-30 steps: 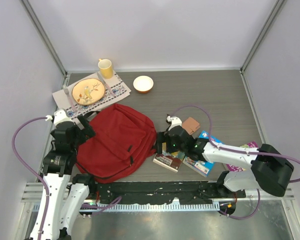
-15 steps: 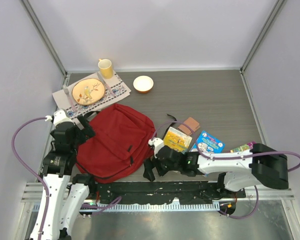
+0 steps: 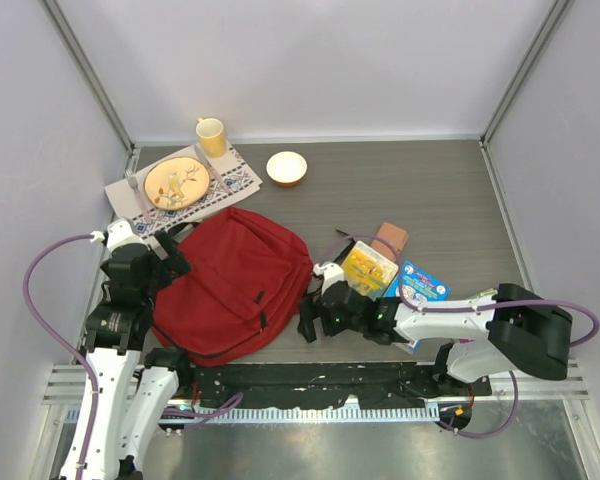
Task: Pack the student bag
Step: Move the book to the center of the board, then unzip the student bag at the center of the board.
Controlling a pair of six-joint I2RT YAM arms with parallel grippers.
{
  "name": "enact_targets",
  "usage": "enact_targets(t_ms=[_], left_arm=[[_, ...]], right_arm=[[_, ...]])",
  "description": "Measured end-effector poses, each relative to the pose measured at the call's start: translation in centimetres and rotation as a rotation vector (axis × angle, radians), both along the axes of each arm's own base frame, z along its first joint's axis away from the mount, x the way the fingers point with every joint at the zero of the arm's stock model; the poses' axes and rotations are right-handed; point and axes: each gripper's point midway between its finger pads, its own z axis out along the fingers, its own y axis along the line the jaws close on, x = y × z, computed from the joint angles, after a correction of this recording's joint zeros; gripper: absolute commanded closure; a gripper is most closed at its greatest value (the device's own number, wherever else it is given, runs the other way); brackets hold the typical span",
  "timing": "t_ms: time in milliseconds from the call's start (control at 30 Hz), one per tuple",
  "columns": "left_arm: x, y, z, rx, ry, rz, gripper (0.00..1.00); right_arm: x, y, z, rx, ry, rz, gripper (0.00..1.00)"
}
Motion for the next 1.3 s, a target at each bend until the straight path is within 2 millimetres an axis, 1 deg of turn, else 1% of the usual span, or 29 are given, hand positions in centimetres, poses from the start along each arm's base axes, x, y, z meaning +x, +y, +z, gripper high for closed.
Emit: enact_targets(t_ms=[100, 200, 333, 433, 600, 667, 800, 833, 933, 1033, 1100, 1133, 1233, 1300], left_arm=[[0.0, 0.0, 0.0, 0.0, 0.0, 0.0, 0.01], [0.0, 0.0, 0.0, 0.0, 0.0, 0.0, 0.0], [0.0, 0.0, 0.0, 0.0, 0.0, 0.0, 0.0], [0.0, -0.1, 0.0, -0.002, 0.0, -0.003, 0.0], [0.0, -0.2, 0.0, -0.006, 0.001, -0.009, 0.0], [0.0, -0.2, 0.0, -0.006, 0.001, -0.009, 0.01], [0.0, -0.2, 0.0, -0.006, 0.001, -0.01, 0.0], [0.0, -0.2, -0.1, -0.007, 0.002, -0.011, 0.01], [0.1, -0.3, -0.2, -0.009, 0.009, -0.015, 0.0], [0.2, -0.3, -0.3, -0.009, 0.016, -0.016, 0.01], [0.2, -0.3, -0.3, -0.008, 0.017, -0.016, 0.0], [0.2, -0.3, -0.3, -0.009, 0.016, -0.016, 0.0], [0.2, -0.3, -0.3, -0.009, 0.016, -0.016, 0.0], [0.2, -0.4, -0.3, -0.009, 0.016, -0.016, 0.01]], right_arm=[[1.9, -1.9, 0.0, 0.001, -0.015, -0.06, 0.0], [3.0, -3.6, -0.1, -0.012, -0.027, -0.098, 0.0], [4.3, -4.7, -0.1, -0.018, -0.026, -0.139, 0.0], [4.7, -5.0, -0.1, -0.022, -0.027, -0.144, 0.0], [4.3, -4.7, 0.1, -0.014, -0.003, -0.118, 0.0], [4.1, -4.2, 0.9, 0.013, 0.005, -0.099, 0.0], [4.1, -2.3, 4.0, 0.112, -0.002, -0.064, 0.0], [4.3, -1.6, 5.1, 0.145, -0.011, -0.059, 0.0], [5.1, -0.4, 7.6, 0.205, -0.036, -0.066, 0.0], [7.0, 0.0, 9.3, 0.218, -0.081, -0.128, 0.0], [8.6, -0.1, 9.8, 0.208, -0.098, -0.178, 0.0], [9.8, -0.3, 9.9, 0.202, -0.104, -0.211, 0.0], [12.7, -1.3, 9.1, 0.193, -0.089, -0.28, 0.02], [14.2, -1.7, 7.8, 0.18, -0.058, -0.314, 0.03]])
